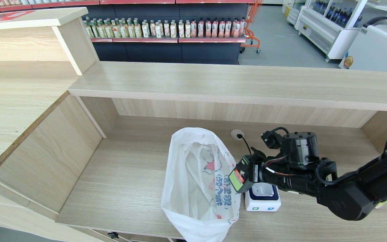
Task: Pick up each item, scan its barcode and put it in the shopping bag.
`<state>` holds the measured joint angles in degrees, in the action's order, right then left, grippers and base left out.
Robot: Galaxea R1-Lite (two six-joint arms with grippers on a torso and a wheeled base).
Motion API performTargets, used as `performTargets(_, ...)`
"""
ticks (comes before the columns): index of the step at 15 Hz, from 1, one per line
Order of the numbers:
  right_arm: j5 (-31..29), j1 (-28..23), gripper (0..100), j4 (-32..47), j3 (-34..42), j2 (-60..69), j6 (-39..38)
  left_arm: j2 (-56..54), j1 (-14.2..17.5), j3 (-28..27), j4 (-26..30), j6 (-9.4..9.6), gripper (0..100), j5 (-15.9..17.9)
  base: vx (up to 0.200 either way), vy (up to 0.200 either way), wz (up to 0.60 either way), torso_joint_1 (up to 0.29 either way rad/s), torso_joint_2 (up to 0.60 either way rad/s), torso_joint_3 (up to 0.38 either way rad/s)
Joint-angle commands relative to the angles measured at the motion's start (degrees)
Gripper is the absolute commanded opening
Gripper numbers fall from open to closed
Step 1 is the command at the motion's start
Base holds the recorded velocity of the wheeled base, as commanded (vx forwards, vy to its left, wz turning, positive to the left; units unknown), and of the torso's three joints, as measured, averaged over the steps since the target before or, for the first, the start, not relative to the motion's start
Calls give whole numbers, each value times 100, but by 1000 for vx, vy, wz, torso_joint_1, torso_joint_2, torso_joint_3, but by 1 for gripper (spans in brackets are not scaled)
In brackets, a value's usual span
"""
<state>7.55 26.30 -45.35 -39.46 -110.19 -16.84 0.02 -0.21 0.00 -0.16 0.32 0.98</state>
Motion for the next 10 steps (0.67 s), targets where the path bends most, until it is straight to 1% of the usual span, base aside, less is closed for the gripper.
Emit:
performTargets(1,-8,42,0,184,255,613,93,6,3,0,-2,-5,100,-1,0,0,0,0,0,0)
performTargets(3,-210,139,0,729,325,1114,128,6,3,0,-2,-5,100,-1,0,0,0,0,0,0)
performTargets(4,-438,165,0,931,334,1228,137,6,3,0,-2,-5,100,-1,0,0,0,0,0,0)
performTargets(6,-737,165,0,1054,360,1263,128,6,3,0,-2,-5,100,-1,0,0,0,0,0,0)
performTargets(10,-702,157,0,1010,448,1219,93,6,3,0,-2,-5,100,-1,0,0,0,0,0,0)
